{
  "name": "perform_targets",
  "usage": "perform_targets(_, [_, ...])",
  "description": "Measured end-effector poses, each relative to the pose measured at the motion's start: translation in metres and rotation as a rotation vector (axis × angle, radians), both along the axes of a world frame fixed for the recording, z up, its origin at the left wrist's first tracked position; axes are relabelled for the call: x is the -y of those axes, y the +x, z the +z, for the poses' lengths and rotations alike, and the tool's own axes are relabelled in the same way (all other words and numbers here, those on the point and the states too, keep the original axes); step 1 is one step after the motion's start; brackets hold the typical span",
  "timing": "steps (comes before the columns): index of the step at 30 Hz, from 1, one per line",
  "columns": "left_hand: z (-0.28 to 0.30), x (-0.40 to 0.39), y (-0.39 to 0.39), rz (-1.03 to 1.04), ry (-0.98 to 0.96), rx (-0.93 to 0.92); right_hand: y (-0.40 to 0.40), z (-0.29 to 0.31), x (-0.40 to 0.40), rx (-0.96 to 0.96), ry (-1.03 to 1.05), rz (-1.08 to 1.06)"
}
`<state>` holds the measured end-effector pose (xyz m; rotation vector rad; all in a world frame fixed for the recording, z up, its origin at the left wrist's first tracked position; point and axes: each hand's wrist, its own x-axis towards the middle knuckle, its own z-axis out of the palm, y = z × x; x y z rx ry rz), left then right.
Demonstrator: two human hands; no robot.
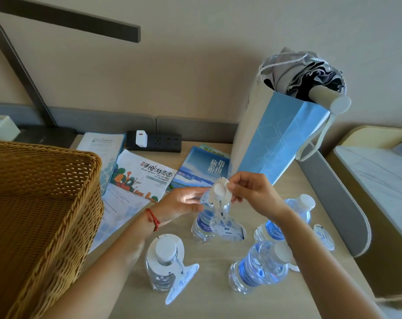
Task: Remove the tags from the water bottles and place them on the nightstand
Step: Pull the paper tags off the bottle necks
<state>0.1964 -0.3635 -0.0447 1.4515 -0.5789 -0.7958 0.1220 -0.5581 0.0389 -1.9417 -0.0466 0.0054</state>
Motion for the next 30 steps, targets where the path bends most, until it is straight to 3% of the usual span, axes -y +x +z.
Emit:
perform_targets(13, [0.001, -0.001, -0.007, 0.088, 0.023, 0.022, -0.009, 0.018, -0.002, 0.104, 0.056, -0.047])
perform_targets(23, [0.007, -0.004, -0.011, 0.176, 0.073, 0.124, -0.071, 0.022, 0.059, 0.207, 0.352, -0.477])
perform_targets(30, [0.010, 0.004, -0.011, 0.198, 0.114, 0.239, -0.134, 0.000, 0.108, 0.170, 0.548, -0.737])
